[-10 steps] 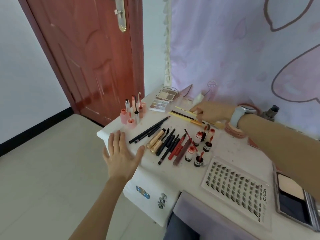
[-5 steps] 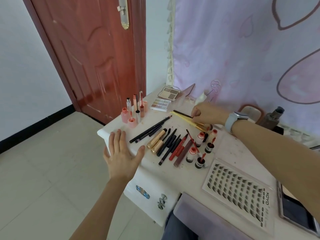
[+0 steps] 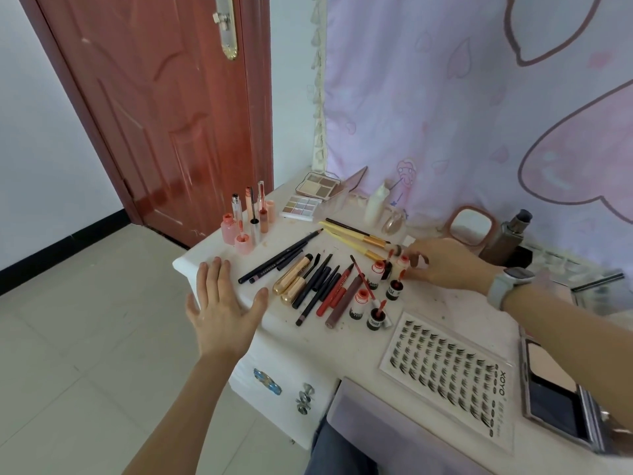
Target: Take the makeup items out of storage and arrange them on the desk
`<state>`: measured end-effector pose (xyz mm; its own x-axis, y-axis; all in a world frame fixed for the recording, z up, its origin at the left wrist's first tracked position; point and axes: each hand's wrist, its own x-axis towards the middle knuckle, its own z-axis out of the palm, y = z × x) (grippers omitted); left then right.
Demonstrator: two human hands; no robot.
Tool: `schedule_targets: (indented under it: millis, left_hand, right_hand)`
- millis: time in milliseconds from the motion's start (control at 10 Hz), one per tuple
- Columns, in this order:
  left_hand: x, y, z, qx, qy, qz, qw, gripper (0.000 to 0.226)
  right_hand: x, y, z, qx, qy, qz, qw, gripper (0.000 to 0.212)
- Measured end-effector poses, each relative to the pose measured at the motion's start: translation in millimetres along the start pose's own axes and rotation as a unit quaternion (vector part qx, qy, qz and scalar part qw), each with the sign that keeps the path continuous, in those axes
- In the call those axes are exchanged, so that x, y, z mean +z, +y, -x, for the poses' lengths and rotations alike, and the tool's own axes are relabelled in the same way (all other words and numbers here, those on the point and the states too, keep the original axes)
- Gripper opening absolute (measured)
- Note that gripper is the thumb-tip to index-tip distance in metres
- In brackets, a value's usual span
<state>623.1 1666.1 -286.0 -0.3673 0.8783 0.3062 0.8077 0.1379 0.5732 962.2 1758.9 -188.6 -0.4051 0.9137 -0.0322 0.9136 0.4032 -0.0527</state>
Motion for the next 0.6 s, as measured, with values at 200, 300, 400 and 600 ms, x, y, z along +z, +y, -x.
schedule_targets:
  millis: [200, 300, 400, 600]
  left_hand:
    - [-2.7, 1.7, 0.6, -0.002, -0.011, -0.011, 1.0, 0.095]
    - [-3.6, 2.6, 0.7, -0.004, -0.013, -0.01, 1.0, 0.095]
    - [-4.1, 2.1, 0.4, -0.002, -0.017, -0.009, 1.0, 0.095]
    - [-4.4, 2.4, 0.0, -0.012, -0.022, 0.0, 1.0, 0.095]
  right_hand:
    - [7.9, -13.4, -7.5, 0.026, 0.04, 0.044, 0.998, 0.026]
    - [5.1, -18.1, -11.1, 0.039, 0.042, 0.03, 0.998, 0.027]
    - [2.4, -19.9, -13.9, 0.053, 0.025, 0.013, 0.998, 0.026]
    - [-6.9, -8.3, -3.6, 0.073, 0.046, -0.043, 0.995, 0.021]
